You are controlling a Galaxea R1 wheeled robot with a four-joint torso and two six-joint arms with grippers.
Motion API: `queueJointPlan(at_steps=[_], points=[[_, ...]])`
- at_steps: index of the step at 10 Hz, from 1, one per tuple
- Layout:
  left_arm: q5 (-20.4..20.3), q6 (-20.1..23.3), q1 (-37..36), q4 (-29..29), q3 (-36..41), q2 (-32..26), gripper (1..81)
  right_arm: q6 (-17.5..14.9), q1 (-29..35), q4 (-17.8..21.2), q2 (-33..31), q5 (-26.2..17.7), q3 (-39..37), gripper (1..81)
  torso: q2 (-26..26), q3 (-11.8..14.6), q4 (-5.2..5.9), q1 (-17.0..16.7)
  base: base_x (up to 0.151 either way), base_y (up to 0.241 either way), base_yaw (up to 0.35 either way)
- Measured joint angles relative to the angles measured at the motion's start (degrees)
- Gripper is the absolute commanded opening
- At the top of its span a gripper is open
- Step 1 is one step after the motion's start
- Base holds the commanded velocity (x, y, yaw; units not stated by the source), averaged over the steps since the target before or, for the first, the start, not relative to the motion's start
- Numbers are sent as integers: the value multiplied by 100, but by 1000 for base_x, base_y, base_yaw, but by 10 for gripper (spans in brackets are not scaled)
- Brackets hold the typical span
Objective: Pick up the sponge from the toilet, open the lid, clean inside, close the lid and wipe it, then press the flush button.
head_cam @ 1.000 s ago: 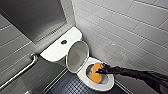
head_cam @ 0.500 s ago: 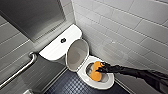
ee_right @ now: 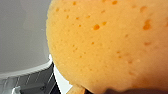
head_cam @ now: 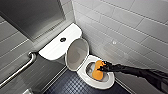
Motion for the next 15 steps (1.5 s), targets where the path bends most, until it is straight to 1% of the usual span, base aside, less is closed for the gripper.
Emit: queueJointPlan(at_steps=[6,9,12,15], points=[[0,0,0,0,-13,27,811,-2,-35,-2,30,-4,5,10,-1256,0,0,772,0,0,0],[6,0,26,0,-24,27,811,-2,-62,-4,224,5,-111,10,-1860,0,0,1145,0,0,0],[9,0,61,0,-27,28,811,27,-63,-4,496,46,-527,10,-1978,0,0,1224,0,0,0],[15,0,94,0,-27,28,811,346,-127,-2,890,190,-1178,10,-1976,0,0,1222,0,0,0]])
